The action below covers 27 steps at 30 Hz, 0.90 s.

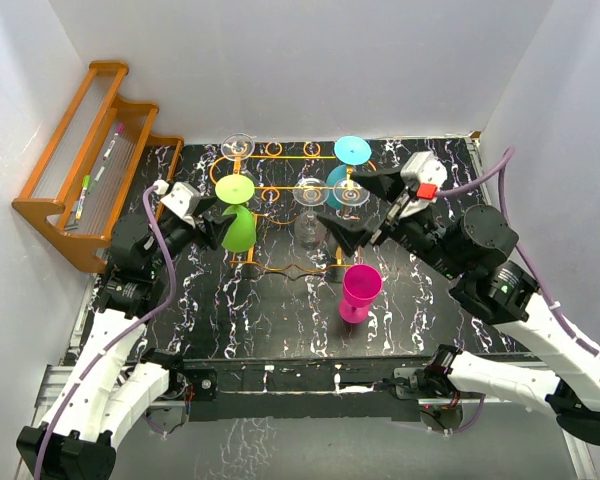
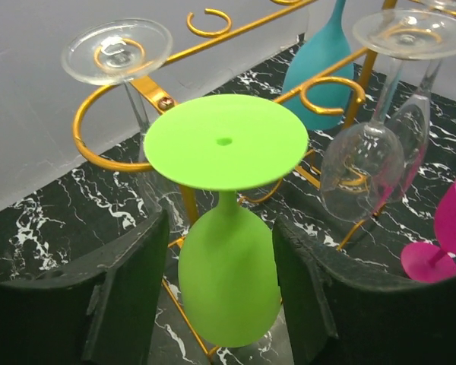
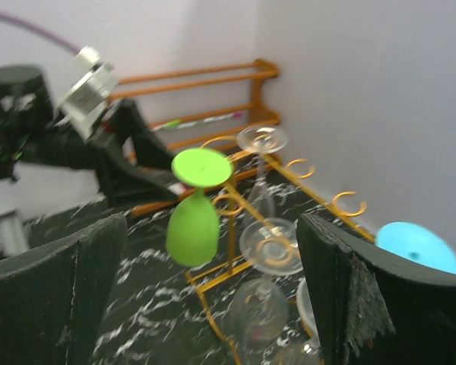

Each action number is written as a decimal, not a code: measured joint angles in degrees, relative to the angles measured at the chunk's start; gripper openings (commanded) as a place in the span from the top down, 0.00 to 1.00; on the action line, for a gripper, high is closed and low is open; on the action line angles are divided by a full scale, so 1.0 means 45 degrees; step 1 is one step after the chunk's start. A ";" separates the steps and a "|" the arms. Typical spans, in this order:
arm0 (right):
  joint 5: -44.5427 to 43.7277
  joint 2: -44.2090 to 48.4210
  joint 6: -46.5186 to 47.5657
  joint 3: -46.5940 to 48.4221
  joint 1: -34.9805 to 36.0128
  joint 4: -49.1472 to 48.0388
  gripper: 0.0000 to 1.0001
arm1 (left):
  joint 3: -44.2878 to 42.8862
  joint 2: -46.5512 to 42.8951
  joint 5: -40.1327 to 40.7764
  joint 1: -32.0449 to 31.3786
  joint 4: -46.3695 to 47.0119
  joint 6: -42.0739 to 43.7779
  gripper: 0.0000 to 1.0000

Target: Place the wine glass upside down on the wine glass rack

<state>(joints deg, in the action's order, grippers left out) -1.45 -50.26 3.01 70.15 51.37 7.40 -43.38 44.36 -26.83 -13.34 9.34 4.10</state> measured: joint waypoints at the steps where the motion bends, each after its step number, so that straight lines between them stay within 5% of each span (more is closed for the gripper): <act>1: 0.0602 0.0136 -0.0039 -0.0024 0.0000 0.0452 0.02 | -0.0005 -0.0087 -0.0078 0.0000 -0.0243 0.0078 0.40; 13: 0.5751 -0.0131 -0.1501 -0.0335 0.0010 0.5707 0.02 | -0.0262 -0.1564 -0.0243 0.0000 -0.3706 0.0996 0.27; 16: 0.5566 -0.0359 -0.2297 -0.0991 0.0015 0.6815 0.03 | -0.0461 -0.1705 0.0194 0.0000 -0.4070 0.1151 0.25; 19: 0.4590 -0.0306 -0.2943 -0.1501 0.0015 0.7956 0.06 | -0.0466 -0.2050 0.0588 0.0005 -0.4391 0.1404 0.04; 27: 0.1787 -0.1462 -0.4056 -0.1608 0.0015 0.9758 0.14 | -0.0505 -0.3215 0.0432 0.0058 -0.5061 0.2021 0.03</act>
<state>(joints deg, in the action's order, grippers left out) 6.59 -56.84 -15.25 62.92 51.44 51.31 -45.65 29.89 -24.88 -13.08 -13.43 13.19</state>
